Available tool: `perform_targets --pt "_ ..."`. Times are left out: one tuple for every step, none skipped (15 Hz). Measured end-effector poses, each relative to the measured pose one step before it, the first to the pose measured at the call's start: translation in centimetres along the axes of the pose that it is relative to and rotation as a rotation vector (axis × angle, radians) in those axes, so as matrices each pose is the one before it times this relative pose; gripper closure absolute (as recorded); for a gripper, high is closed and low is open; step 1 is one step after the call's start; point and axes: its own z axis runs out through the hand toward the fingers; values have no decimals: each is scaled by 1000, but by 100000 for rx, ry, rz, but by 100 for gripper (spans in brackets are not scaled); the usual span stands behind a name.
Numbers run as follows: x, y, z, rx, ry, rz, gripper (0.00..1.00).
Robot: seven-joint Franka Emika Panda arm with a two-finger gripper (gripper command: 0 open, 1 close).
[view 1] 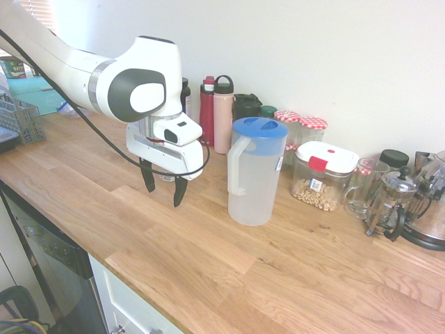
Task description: Pour me some water
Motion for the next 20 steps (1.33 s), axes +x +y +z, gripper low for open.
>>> perform_targets --pt "12 8 66 -188 -39 -72 0" --pt "36 5 199 -619 -41 -341 0" --pt "94 -117 -237 90 428 -271 0" --pt "258 -386 -976 594 991 -255 0" --pt "246 -430 -1536 531 1110 154 0" --pt "202 -421 -2177 874 1012 -27 0" --pt "68 -258 -2380 1029 1174 -193 0" --pt "-42 -99 -2817 1483 1684 -108 0" --pt "-80 63 -2856 1672 1853 82 0" --pt "-76 277 -2971 1740 2199 289 0" --pt "143 533 -2628 1082 2465 481 0" --pt "609 941 -2273 128 2503 883 0" --pt "1009 1201 -1580 94 2168 1523 0" --pt "1431 1379 -834 101 1731 1693 0" --pt "1538 1546 -80 -400 572 1571 0" --pt "1506 1583 240 -515 0 1284 0" --pt "1449 1452 387 64 -397 991 0" --pt "1317 1071 504 608 104 311 0" --pt "1059 454 797 1078 145 -317 0" --pt "683 -138 1082 862 -395 -867 0"
